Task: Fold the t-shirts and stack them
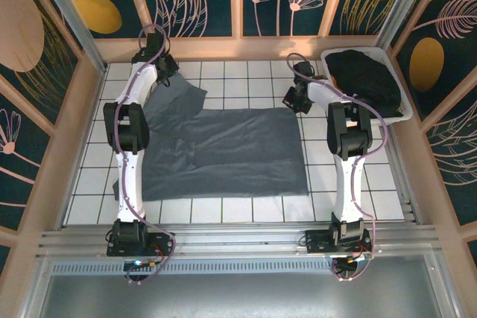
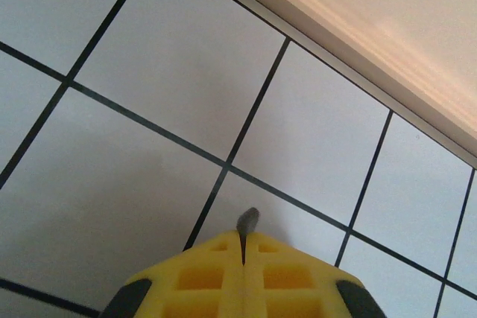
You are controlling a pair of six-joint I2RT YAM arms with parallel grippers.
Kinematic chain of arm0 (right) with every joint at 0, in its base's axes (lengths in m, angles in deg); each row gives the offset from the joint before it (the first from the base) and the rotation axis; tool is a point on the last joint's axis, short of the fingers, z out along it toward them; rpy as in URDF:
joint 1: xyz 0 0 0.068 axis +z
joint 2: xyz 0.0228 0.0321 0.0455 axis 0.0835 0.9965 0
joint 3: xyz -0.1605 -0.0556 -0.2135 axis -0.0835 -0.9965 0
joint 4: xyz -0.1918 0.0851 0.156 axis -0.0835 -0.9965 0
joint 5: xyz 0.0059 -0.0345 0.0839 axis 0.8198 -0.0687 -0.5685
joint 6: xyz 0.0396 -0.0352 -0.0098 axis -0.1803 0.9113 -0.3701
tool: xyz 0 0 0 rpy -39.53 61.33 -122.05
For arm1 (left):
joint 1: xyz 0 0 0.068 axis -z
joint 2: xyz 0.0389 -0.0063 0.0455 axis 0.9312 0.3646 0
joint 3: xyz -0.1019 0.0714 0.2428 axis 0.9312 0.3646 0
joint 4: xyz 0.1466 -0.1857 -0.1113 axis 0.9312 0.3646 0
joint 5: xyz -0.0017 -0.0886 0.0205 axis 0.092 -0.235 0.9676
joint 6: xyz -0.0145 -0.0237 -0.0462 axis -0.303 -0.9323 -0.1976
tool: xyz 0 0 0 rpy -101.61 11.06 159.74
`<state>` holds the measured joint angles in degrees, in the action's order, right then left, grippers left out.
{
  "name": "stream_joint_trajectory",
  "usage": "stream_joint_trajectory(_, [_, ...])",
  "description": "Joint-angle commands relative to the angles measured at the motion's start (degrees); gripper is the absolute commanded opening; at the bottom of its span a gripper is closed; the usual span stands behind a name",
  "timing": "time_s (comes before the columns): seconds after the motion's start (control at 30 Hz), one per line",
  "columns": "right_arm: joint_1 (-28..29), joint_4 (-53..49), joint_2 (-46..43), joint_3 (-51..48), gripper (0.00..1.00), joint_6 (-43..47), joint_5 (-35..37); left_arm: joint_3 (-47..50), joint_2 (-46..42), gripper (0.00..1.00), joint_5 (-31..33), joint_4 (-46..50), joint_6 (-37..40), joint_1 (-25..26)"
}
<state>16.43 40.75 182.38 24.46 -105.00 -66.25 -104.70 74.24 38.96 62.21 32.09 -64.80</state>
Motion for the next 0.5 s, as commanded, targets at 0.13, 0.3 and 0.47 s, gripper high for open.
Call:
stream_joint_trajectory(0.13, [0.75,1.41,-6.08,-1.65,0.00,0.53,-0.71,11.23,-14.46,0.00,-1.35,0.00,2.51,0.14])
stream_joint_trajectory(0.3, [1.75,2.51,-12.61,-7.18,0.00,0.79,-0.29,29.42,-29.82,0.00,-3.08,-3.76,1.44,0.08])
stream_joint_trajectory(0.47, [2.75,4.37,-20.05,-15.91,0.00,-0.35,0.25,48.13,-47.42,0.00,2.12,-5.58,-2.28,0.14])
